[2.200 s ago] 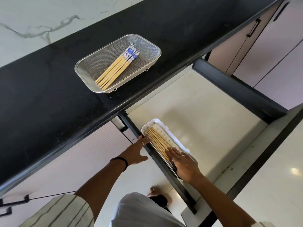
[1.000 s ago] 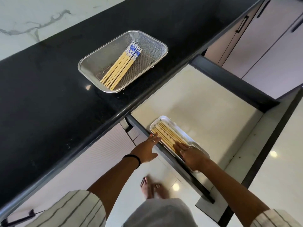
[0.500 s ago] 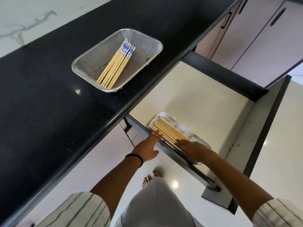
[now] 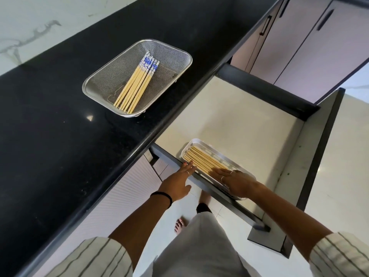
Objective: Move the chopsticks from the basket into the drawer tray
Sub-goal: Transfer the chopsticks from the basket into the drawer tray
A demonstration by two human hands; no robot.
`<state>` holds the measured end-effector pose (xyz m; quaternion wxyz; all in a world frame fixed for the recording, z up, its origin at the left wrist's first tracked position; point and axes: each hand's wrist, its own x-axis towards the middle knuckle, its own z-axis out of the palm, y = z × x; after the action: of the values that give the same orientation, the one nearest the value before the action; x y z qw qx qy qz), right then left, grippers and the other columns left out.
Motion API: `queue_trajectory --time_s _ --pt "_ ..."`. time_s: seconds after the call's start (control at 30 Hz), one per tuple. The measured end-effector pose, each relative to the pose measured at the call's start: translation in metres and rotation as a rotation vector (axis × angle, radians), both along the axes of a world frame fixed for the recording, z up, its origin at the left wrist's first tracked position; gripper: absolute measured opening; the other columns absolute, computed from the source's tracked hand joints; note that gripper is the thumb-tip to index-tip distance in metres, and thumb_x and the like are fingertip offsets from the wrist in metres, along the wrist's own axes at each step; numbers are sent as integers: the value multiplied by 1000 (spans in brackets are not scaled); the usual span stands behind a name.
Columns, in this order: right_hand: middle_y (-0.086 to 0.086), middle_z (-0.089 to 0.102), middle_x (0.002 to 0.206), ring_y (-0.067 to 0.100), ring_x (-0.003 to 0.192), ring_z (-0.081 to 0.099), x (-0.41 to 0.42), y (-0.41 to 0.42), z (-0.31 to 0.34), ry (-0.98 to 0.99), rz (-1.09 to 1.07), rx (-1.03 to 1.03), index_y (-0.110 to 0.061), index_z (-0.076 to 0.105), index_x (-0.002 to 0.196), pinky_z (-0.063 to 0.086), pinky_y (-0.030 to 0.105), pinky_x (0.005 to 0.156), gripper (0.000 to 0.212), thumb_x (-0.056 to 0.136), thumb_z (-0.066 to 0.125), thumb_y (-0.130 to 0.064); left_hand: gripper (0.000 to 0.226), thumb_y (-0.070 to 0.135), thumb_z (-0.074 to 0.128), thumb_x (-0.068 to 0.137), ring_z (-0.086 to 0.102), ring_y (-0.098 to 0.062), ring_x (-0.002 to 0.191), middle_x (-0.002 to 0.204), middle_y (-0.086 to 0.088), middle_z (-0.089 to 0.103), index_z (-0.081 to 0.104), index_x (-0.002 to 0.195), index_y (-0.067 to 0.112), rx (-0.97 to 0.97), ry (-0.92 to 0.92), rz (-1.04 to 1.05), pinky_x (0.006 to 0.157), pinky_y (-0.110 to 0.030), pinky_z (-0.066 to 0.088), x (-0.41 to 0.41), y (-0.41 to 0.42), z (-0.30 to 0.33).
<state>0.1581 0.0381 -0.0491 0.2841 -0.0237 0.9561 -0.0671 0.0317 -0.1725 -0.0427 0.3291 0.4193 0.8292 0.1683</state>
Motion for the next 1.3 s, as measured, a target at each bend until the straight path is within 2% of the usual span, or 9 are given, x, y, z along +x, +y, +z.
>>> queue_trajectory --time_s 0.3,0.5,0.7,0.87,0.97,1.03,1.07,1.17,1.3 --pt "-1 2 162 16 149 3 -7 3 -8 -28 127 145 -23 4 152 9 42 122 58 102 33 -22 70 21 54 95 23 -11 145 160 16 1 13 151 31 42 81 -27 100 -22 43 -2 -6 0" --pt "-2 3 162 13 149 3 -7 -1 -6 40 -183 -175 -20 5 152 19 35 121 69 96 43 -8 72 23 52 96 24 -10 144 160 15 -3 7 151 30 28 202 -54 85 -16 48 4 -7 -2" --pt "1 -1 162 18 149 5 -6 -5 -10 -37 -350 -105 -17 -1 152 20 38 121 71 98 44 -17 73 22 50 97 17 -9 146 159 16 -6 2 151 31 28 260 -44 78 -10 41 8 -7 -6" --pt "7 9 161 26 146 23 -18 -11 -13 -100 -387 -68 -9 10 151 29 42 117 66 96 46 -13 73 16 50 96 24 -7 144 159 16 -5 3 151 31 15 269 -27 82 -16 51 10 -7 -7" --pt "10 14 160 23 149 9 -15 -13 -16 -43 -360 -107 -4 19 149 6 39 123 59 97 45 -17 74 15 49 97 17 -6 145 159 16 -6 1 151 31 8 273 -23 83 -18 53 11 -6 -7" --pt "7 42 149 12 145 25 -13 -9 -15 44 -432 -136 -11 48 137 -9 33 120 52 92 51 -36 75 14 49 96 16 -6 146 159 16 -7 0 151 32 3 270 -24 83 -18 54 11 -6 -7" --pt "5 45 147 8 141 32 -11 -8 -14 105 -510 -50 -17 53 133 -4 31 120 52 87 56 -40 75 14 49 96 17 -6 145 159 16 -7 0 151 32 0 272 -27 82 -18 54 10 -6 -8" --pt "8 11 161 23 147 18 -1 -12 -22 -21 -532 -120 -6 27 147 16 34 118 59 93 50 -12 76 14 48 97 17 -6 145 159 15 -8 -2 150 31 -11 285 -41 80 -17 53 10 -5 -9" --pt "9 2 162 25 150 1 3 -10 -19 -72 -537 -215 -3 11 150 6 32 121 61 98 43 -9 75 16 48 97 9 -8 147 159 15 -10 -3 151 31 -15 292 -58 80 -15 50 9 -6 -12"
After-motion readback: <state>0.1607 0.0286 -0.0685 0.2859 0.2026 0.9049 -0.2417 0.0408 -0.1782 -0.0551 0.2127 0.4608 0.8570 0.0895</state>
